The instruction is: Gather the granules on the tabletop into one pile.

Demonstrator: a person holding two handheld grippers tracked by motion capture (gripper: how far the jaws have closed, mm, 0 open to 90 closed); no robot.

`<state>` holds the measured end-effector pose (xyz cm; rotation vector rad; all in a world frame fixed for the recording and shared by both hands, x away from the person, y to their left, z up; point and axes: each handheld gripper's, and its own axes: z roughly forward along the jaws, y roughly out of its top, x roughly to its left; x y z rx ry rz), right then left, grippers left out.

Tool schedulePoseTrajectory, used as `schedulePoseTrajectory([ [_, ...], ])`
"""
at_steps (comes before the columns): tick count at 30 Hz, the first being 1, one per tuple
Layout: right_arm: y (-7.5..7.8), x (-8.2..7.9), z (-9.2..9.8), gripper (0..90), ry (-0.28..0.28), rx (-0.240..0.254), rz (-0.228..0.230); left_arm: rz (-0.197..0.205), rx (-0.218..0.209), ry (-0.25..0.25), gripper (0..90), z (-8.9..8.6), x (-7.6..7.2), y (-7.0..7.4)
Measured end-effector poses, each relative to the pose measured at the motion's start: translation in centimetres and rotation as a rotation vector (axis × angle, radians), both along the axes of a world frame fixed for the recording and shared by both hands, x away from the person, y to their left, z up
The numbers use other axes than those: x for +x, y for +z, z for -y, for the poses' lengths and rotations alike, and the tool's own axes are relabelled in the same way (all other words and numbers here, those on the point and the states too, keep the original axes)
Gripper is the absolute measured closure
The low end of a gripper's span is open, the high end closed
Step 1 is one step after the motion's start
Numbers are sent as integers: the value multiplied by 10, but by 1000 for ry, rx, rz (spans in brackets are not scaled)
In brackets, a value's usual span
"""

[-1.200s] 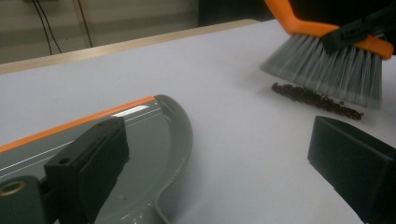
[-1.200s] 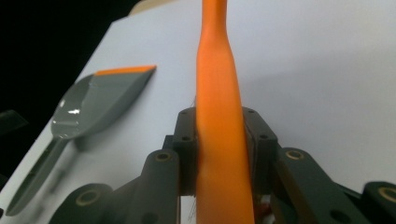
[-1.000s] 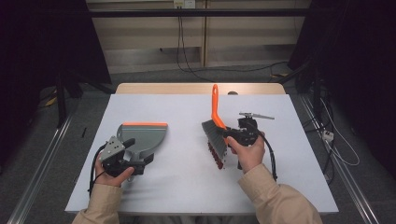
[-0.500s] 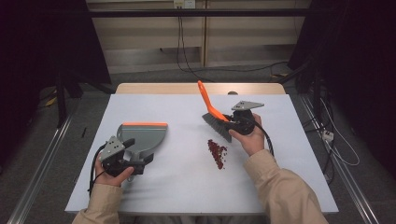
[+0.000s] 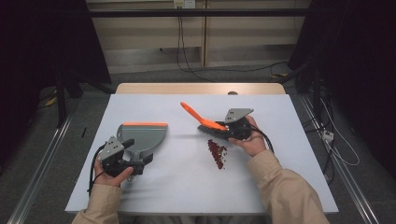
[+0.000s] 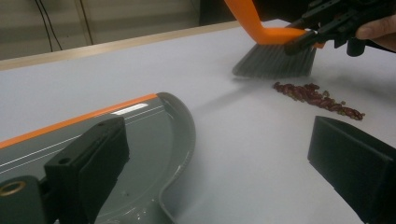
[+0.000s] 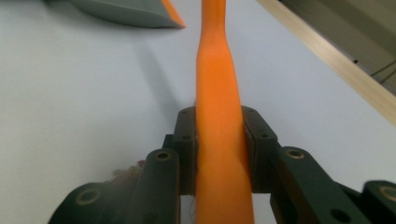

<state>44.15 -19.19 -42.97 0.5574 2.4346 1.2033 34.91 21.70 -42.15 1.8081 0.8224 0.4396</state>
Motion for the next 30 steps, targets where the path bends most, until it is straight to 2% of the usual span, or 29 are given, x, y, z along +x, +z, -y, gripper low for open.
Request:
schedulePoseTrajectory([
  [2, 0, -3, -3, 714, 37, -17, 0, 1, -1, 2, 50, 0, 0, 0],
  [7, 1, -12, -5, 713, 74, -45, -6, 4, 4, 3, 50, -2, 0, 1],
  [13, 2, -22, -5, 712, 107, -50, -10, 3, 3, 4, 50, -1, 0, 1],
  [26, 3, -33, -5, 713, 118, -30, -22, 4, 13, 2, 49, 0, 0, 1],
  [27, 4, -33, -5, 713, 108, -34, -14, 3, 13, 1, 49, 0, 0, 1],
  [30, 4, -31, -4, 714, 90, -6, -7, 3, 14, 0, 50, 0, 0, 1],
])
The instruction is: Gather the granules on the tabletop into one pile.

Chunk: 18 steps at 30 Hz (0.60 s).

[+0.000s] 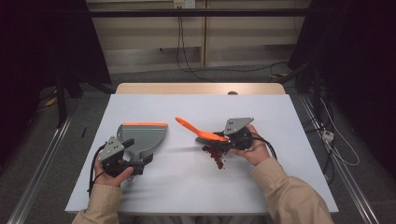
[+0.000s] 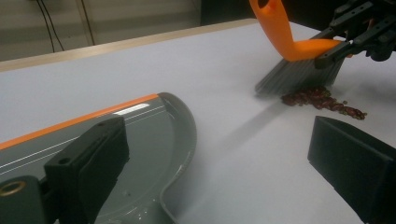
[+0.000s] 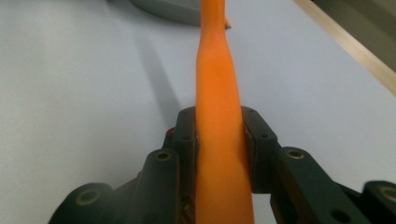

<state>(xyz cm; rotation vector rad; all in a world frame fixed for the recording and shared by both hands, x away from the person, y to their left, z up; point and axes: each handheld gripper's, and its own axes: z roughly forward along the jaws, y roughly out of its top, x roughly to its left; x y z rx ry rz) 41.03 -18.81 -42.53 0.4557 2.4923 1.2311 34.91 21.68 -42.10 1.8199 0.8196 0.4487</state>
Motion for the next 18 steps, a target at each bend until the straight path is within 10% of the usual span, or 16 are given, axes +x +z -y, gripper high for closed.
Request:
schedulePoseTrajectory([
  [10, 21, -8, 2, 714, 22, 78, 0, -1, -3, 2, 49, -1, 0, 0],
  [18, 24, -30, -6, 714, 112, 146, -132, -2, -6, 6, 49, -2, 0, 0],
])
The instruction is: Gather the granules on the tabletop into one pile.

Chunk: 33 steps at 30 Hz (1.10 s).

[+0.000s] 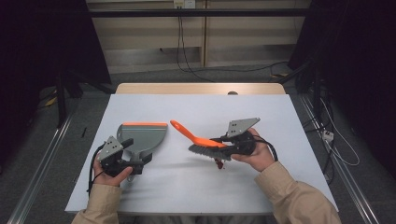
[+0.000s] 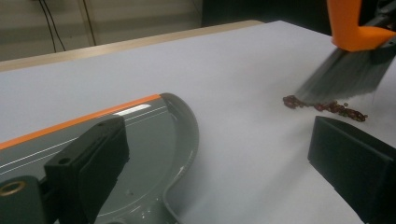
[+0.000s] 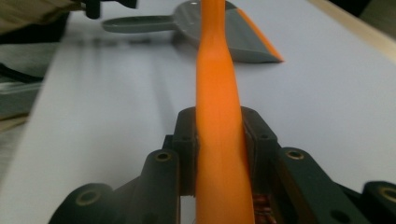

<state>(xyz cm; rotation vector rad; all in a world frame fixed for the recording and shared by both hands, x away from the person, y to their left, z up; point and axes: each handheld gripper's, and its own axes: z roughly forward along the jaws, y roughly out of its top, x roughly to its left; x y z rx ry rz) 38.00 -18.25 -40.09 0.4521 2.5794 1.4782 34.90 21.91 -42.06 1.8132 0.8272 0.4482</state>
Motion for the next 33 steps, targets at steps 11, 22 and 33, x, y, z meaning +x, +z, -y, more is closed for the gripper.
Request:
schedulePoseTrajectory([
  [11, -22, -4, 0, 714, 76, 17, -101, -6, 1, 1, 49, 0, 0, -2],
  [22, -31, 20, -10, 714, 82, 13, -71, -13, -1, 3, 49, 1, 1, -3],
  [33, -30, 38, -19, 714, 49, 63, -83, -13, 0, 3, 49, 0, 1, -3],
])
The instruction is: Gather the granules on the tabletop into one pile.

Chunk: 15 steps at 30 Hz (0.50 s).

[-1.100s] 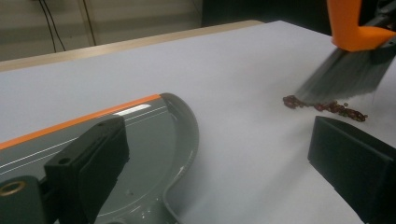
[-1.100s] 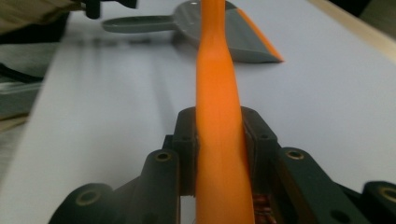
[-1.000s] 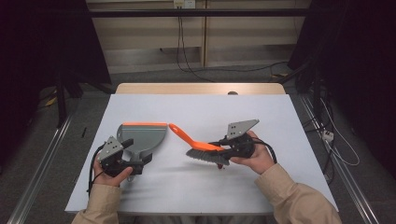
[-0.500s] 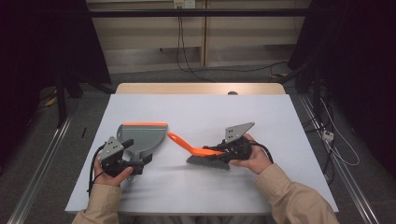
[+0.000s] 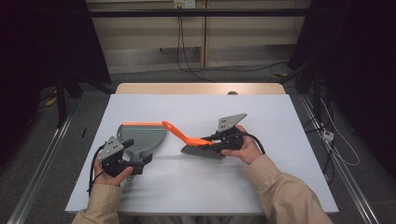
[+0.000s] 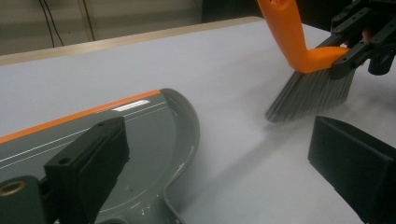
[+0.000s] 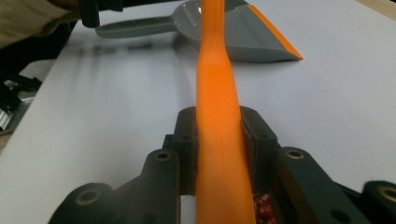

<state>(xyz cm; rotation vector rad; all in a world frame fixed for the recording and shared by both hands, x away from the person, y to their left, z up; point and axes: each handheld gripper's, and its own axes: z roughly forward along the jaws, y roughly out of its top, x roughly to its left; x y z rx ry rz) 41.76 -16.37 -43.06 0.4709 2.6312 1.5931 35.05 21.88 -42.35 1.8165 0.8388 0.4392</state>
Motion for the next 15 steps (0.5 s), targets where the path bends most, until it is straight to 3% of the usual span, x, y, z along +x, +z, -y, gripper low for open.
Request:
schedulePoseTrajectory([
  [8, 14, -4, 8, 714, -51, 42, 0, 1, 9, -6, 49, 1, 0, 0],
  [15, 25, -8, 27, 713, -153, 15, 39, 3, 7, -9, 49, 2, -1, 0],
])
